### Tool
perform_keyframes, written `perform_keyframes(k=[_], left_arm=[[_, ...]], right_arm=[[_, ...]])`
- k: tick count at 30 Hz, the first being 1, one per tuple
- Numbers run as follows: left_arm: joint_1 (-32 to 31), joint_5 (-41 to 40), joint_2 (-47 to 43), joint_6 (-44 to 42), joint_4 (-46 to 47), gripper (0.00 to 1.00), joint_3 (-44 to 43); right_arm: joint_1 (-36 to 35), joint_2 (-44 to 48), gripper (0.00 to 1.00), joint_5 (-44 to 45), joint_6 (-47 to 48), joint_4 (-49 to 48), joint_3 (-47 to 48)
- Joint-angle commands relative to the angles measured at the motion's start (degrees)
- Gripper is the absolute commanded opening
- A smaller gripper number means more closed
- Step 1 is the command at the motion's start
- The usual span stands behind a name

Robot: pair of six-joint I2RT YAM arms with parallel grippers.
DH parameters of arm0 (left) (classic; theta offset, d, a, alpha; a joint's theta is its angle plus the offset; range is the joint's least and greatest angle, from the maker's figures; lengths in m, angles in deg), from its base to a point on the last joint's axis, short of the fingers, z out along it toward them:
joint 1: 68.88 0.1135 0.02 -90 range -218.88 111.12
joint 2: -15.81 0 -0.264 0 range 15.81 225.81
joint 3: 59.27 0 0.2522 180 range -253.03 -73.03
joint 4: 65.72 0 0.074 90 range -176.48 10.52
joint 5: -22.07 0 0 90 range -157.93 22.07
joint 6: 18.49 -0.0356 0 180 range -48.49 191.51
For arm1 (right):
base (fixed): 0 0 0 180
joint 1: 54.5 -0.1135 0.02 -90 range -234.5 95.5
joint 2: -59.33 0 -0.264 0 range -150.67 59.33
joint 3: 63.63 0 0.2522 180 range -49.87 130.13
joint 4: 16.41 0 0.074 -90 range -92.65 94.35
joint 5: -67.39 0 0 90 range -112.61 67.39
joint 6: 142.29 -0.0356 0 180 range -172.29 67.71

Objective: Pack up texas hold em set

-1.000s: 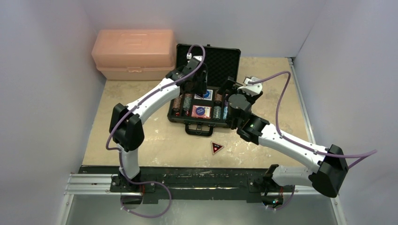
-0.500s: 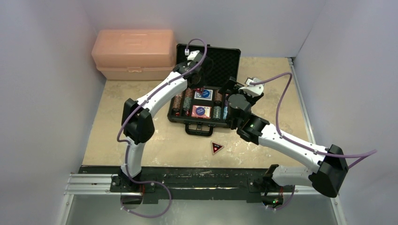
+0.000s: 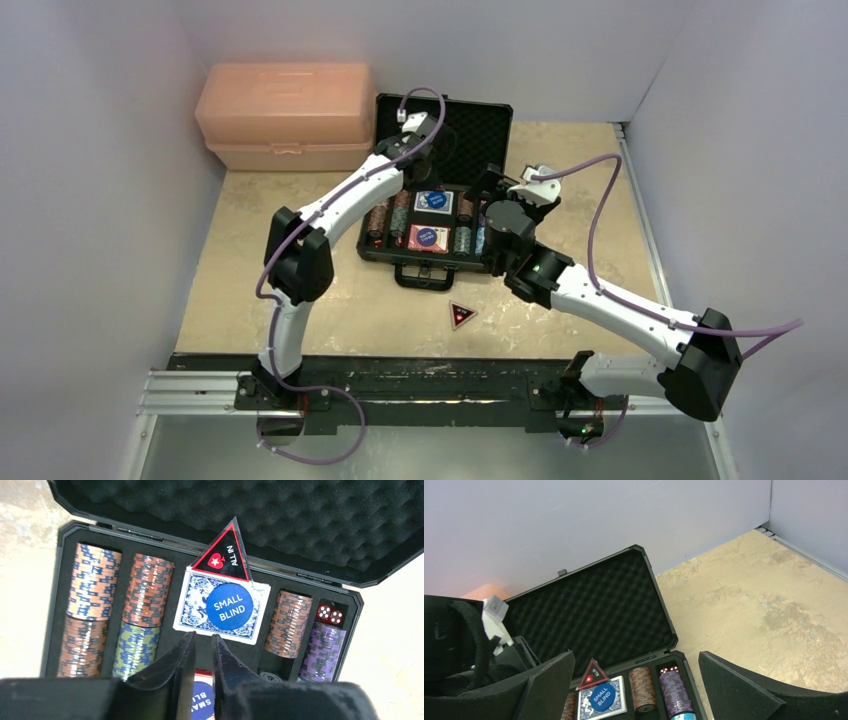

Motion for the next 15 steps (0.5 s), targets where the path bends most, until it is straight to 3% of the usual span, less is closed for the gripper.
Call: perform_keyframes(k=[1,3,7,15], left_arm=[[0.5,2.4,-2.4,-3.4,3.9,0.28,1.8],[0.7,3.3,-2.1,-3.8,4.8,0.43,1.7],[1.0,4.6,-1.8,-4.9,5.6,0.62,1.0],[2.9,9.3,2.8,-10.0,6.3,0.73,-5.3]], right_arm=[[-0.2,1.5,0.99,-0.4,-0.2,-1.2,0.5],[-0.2,1.5,0.99,-0.9,0.0,-1.4,0.4],[-0.2,1.6,0.99,-1.5,0.6,-1.9,0.2],[-0.2,1.6,0.99,-2.7,0.9,-2.2,0.1]])
